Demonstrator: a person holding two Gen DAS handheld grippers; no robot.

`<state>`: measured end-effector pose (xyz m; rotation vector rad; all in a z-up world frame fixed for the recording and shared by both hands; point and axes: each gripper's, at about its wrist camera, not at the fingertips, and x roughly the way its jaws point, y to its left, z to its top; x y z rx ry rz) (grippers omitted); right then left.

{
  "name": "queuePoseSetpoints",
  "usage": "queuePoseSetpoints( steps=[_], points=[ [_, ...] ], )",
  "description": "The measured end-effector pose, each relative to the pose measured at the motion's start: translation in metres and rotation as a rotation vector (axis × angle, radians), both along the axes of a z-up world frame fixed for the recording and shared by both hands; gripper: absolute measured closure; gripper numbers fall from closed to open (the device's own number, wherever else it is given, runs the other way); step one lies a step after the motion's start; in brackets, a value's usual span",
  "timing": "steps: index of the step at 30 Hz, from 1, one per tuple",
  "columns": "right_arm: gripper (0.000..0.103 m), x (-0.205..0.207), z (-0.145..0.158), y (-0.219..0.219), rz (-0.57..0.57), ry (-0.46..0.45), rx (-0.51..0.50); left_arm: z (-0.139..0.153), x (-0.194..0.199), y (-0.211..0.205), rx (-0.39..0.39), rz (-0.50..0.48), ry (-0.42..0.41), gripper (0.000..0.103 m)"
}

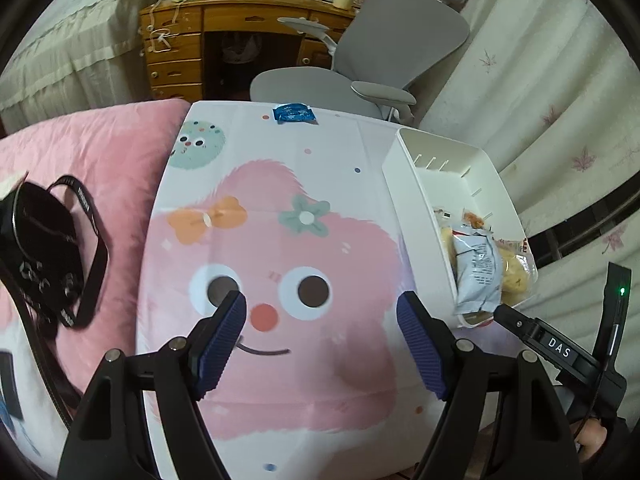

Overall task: Organize snacks
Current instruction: 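Withdraw both tools and move the left tool toward the blue packet, then grasp the small blue packet with the left tool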

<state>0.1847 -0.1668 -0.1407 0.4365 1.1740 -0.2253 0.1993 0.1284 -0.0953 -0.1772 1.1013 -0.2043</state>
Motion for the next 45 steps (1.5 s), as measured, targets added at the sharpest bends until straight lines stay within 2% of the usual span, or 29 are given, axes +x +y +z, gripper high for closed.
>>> queuePoseSetpoints(
  steps=[4, 9, 14, 21, 29, 34, 40, 45],
  points=[
    [0.006, -0.009, 0.001, 0.012, -0.059, -0.008, -0.012, 0.003, 0.020, 0.017, 0.013, -0.050, 0.003, 0.026],
    [0.004, -0.008, 0.008, 0.025, -0.074, -0.027, -0.047, 0.006, 0.052, 0.027, 0.022, -0.049, 0.007, 0.026],
    [0.003, 0.010, 0.017, 0.036, -0.025, -0.046, -0.089, 0.008, 0.093, 0.027, 0.032, -0.043, 0.006, 0.026],
    [0.002, 0.054, 0.020, 0.046, 0.094, -0.066, -0.110, 0.004, 0.169, 0.013, 0.119, -0.050, 0.021, 0.023],
    [0.002, 0.121, 0.003, 0.045, 0.188, -0.062, -0.153, -0.025, 0.260, -0.018, 0.209, -0.082, 0.041, 0.023],
    [0.002, 0.155, -0.011, 0.042, 0.219, -0.069, -0.169, -0.047, 0.312, -0.023, 0.216, -0.085, 0.028, 0.023],
    [0.002, 0.170, -0.027, 0.035, 0.219, -0.040, -0.100, -0.085, 0.360, -0.036, 0.217, -0.077, 0.045, 0.023],
    [0.002, 0.177, -0.033, 0.038, 0.253, -0.042, -0.083, -0.116, 0.382, -0.040, 0.212, -0.031, 0.047, 0.023]
  ],
)
